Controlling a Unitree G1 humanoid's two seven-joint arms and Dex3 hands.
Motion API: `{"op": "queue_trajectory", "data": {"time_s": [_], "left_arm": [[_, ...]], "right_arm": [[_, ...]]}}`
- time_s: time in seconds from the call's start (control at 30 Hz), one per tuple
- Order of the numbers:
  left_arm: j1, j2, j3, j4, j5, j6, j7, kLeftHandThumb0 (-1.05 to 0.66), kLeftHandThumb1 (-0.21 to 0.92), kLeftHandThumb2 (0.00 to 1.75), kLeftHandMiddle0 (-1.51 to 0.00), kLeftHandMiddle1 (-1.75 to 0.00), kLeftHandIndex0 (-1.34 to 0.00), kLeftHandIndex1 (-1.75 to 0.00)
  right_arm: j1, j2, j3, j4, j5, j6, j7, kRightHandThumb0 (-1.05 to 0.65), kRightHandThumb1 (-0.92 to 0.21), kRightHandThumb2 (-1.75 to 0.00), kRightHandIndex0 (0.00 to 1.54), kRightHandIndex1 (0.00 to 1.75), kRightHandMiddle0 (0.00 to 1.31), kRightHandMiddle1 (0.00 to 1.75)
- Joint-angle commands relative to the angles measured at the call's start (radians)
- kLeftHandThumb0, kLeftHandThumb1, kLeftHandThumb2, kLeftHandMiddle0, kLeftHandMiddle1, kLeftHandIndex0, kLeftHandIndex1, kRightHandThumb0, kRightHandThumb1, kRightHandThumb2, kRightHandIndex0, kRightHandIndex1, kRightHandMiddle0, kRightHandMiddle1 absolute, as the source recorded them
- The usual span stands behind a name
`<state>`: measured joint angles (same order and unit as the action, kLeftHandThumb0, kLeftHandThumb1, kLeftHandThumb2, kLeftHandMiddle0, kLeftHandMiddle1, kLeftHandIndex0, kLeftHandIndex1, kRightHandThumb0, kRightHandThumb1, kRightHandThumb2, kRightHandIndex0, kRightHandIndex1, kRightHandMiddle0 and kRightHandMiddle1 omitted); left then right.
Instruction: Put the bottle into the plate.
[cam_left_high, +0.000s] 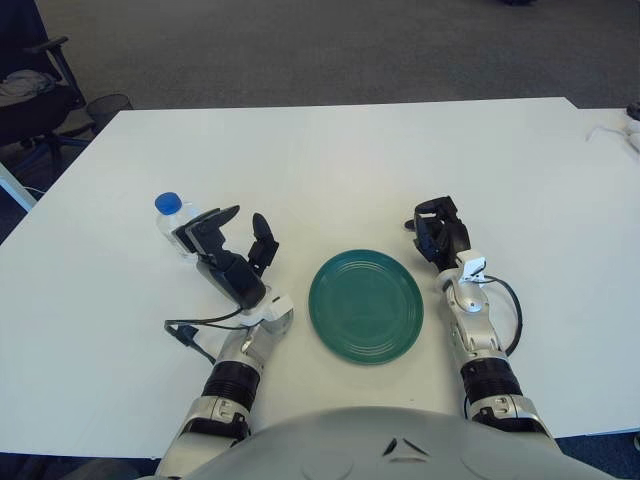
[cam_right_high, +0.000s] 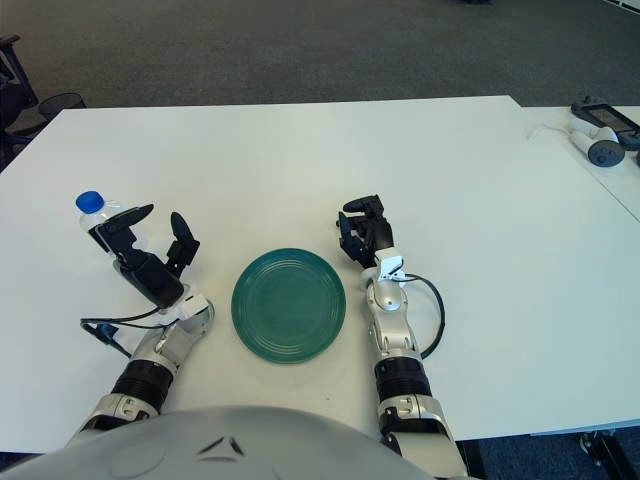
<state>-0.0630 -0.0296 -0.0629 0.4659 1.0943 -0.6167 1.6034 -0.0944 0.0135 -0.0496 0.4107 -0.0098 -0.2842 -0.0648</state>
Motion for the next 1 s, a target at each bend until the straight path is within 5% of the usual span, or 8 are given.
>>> {"op": "queue_trajectory", "data": {"time_s": [0.0,0.2,0.43,0.63,0.77,0.83,0.9,0.97], "left_arm": [[0.093,0.025,0.031,0.055,0.198,0.091,0.011,-0.44,0.60,0.85,0.00,-1.75,-0.19,-1.75],[0.091,0.017,0.052,0.031,0.273,0.106,0.011,-0.38,0.74,0.75,0.00,-1.75,-0.28,-1.75],[0.051,0.064,0.193,0.124,0.257,0.012,0.011,-0.38,0.75,0.75,-0.16,-1.75,-0.30,-1.75],[0.084,-0.062,0.181,0.112,0.328,0.086,0.011,-0.37,0.85,0.60,-0.27,-1.75,-0.24,-1.75],[0.086,-0.075,0.180,0.110,0.340,0.099,0.011,-0.36,0.91,0.53,-0.29,-1.75,-0.21,-1.75],[0.046,-0.045,0.244,0.163,0.299,0.114,0.011,-0.52,0.91,0.59,-0.18,-1.75,-0.13,-1.67],[0.021,-0.018,0.289,0.176,0.284,0.113,0.011,-0.54,0.74,0.75,-0.09,-1.65,-0.10,-1.65],[0.028,-0.035,0.290,0.148,0.284,0.122,0.011,-0.67,0.81,0.70,-0.05,-1.61,-0.10,-1.70]], "right_arm": [[0.059,0.000,-0.021,0.113,0.016,0.073,-0.003,-0.35,-0.88,-0.58,0.31,1.38,0.22,1.75],[0.050,-0.002,-0.026,0.139,0.016,0.049,0.002,-0.35,-0.87,-0.58,0.32,1.38,0.22,1.75],[0.034,-0.008,-0.030,0.178,0.019,0.014,0.019,-0.35,-0.87,-0.59,0.33,1.38,0.22,1.75],[0.027,-0.012,-0.032,0.196,0.018,-0.004,0.028,-0.35,-0.86,-0.60,0.34,1.39,0.23,1.75],[0.025,-0.009,-0.036,0.205,0.020,-0.017,0.028,-0.36,-0.85,-0.62,0.34,1.39,0.23,1.75],[0.021,-0.014,-0.036,0.209,0.020,-0.012,0.033,-0.36,-0.84,-0.62,0.34,1.39,0.24,1.75],[0.019,-0.019,-0.035,0.210,0.017,-0.009,0.034,-0.36,-0.84,-0.63,0.34,1.40,0.24,1.75],[0.019,-0.021,-0.034,0.211,0.013,-0.014,0.034,-0.36,-0.84,-0.63,0.34,1.39,0.24,1.75]]}}
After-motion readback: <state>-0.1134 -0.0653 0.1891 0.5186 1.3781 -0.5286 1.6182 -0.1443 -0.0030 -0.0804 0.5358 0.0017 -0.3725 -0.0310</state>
